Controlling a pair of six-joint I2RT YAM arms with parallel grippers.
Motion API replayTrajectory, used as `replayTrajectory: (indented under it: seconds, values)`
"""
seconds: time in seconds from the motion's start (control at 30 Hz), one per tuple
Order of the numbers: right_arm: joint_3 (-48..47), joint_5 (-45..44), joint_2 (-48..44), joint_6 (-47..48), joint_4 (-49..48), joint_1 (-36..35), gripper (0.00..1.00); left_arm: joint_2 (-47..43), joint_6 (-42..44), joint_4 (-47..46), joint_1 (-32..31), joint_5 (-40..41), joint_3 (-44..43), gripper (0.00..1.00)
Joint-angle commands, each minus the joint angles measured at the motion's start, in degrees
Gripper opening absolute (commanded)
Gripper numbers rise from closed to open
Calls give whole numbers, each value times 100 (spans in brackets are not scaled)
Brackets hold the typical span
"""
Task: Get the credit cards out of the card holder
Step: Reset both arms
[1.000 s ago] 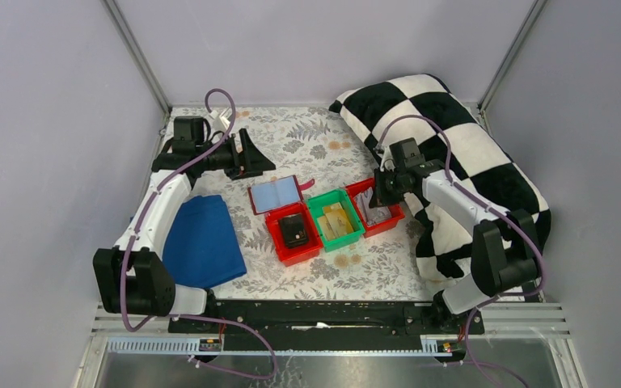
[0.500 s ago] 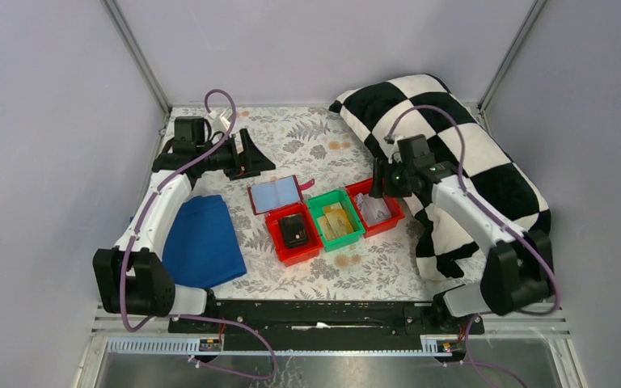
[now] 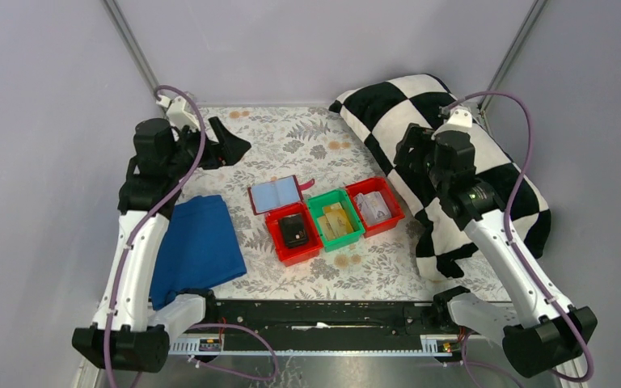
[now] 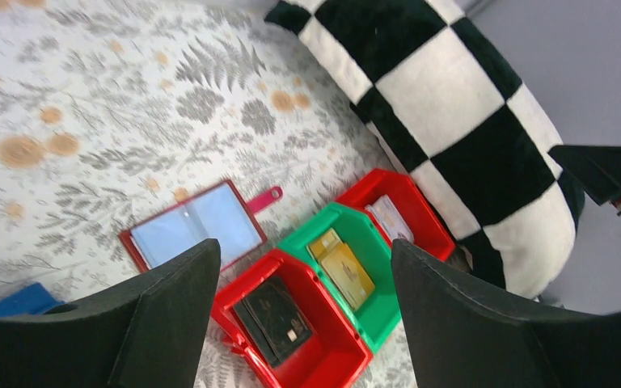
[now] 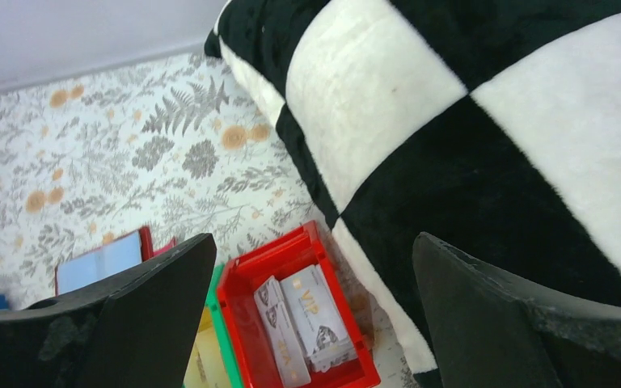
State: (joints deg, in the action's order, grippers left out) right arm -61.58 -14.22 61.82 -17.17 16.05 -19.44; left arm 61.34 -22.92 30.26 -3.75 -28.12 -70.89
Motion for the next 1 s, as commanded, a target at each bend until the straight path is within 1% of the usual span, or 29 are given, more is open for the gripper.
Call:
replayTrajectory:
  seconds: [0.0, 0.23, 0.47, 0.57, 0.77, 0.97]
  values:
    - [295, -624, -310, -52, -600, 11, 100, -398, 46, -513, -10, 851, 101, 81]
    - [343, -522, -294, -126, -699, 14, 100, -531, 31, -537, -8, 1040, 228, 82]
    - [492, -739, -428, -282, -702, 13, 100, -559, -285, -518, -3, 1588, 209, 85]
    - [506, -673, -496, -265, -586, 11, 100, -609, -292, -596, -3, 1617, 282, 86]
    - [655, -665, -651, -309, -557, 13, 100, -624, -326, -575, -9, 1535, 252, 87]
    - [636, -609, -695, -218, -590, 11, 100, -797, -343, -584, -7, 1771, 228, 86]
